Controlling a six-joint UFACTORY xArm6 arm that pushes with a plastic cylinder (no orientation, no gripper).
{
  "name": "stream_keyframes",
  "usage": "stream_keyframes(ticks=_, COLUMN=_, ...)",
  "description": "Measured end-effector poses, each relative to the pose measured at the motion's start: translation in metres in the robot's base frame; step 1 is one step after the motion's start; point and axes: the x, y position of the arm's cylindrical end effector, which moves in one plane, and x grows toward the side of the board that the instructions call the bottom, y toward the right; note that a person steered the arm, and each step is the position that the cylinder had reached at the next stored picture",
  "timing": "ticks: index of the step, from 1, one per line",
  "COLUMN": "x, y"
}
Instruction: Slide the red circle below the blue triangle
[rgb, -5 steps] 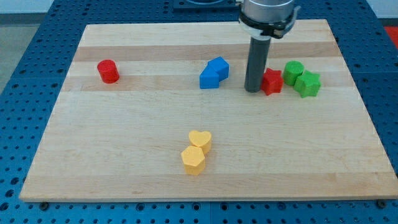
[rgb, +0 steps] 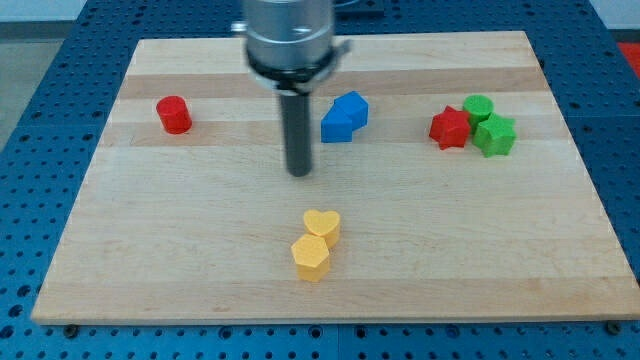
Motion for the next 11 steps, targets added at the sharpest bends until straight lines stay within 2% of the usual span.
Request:
stream_keyframes(ticks=2, x=-0.007, y=-0.123)
stream_keyframes(ticks=4, x=-0.048, y=-0.190)
stream_keyframes(ticks=6, x=-0.104, y=-0.179)
stream_keyframes(ticks=7, x=-0.112, y=-0.157)
stream_keyframes(ticks=8, x=-0.096, y=-0.140)
stream_keyframes(ticks=11, x=-0.005, y=-0.095)
